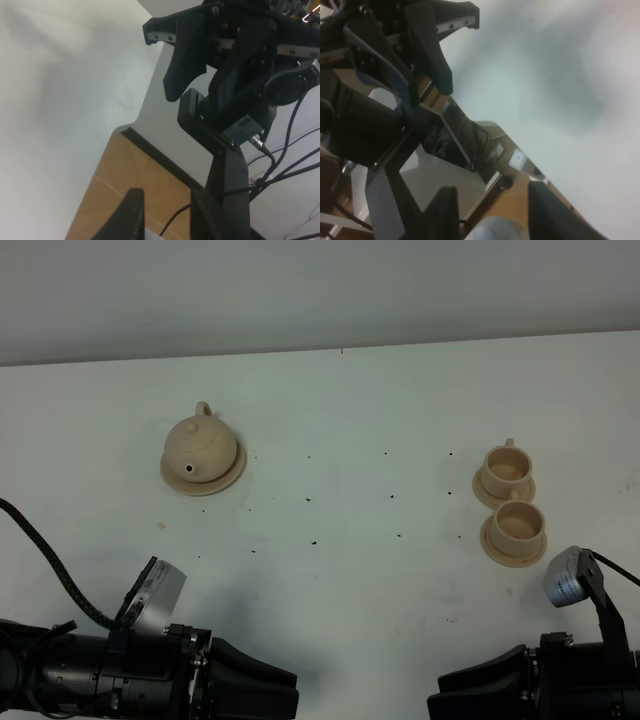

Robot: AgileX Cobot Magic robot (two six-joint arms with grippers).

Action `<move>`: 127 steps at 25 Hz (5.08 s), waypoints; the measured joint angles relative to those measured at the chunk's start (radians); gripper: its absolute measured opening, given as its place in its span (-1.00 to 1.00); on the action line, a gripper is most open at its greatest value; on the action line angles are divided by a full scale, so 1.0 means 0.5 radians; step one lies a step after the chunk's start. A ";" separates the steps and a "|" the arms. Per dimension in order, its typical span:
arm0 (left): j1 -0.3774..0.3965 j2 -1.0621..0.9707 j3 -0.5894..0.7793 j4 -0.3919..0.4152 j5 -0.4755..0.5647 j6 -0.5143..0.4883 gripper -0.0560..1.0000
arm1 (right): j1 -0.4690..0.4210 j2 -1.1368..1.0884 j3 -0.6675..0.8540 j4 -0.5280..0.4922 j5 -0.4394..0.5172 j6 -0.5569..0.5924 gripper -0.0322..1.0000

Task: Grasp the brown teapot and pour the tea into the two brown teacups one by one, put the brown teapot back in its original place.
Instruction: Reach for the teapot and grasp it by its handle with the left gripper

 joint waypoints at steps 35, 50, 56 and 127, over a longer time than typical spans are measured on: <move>0.000 0.007 -0.183 -0.323 0.054 0.002 -0.43 | 0.000 0.008 -0.321 -0.045 -0.355 0.262 -0.28; 0.000 0.010 -1.015 -0.087 -0.026 -0.893 -0.43 | 0.000 -0.613 -0.930 -3.184 -0.421 3.399 -0.28; 0.000 0.010 -1.154 -0.013 -0.173 -1.120 -0.43 | 0.000 -1.083 -0.923 -3.720 0.061 3.883 -0.28; -0.235 0.693 -2.733 2.908 -0.759 -3.706 -0.43 | -0.677 -2.640 -0.535 -3.551 0.184 3.579 -0.30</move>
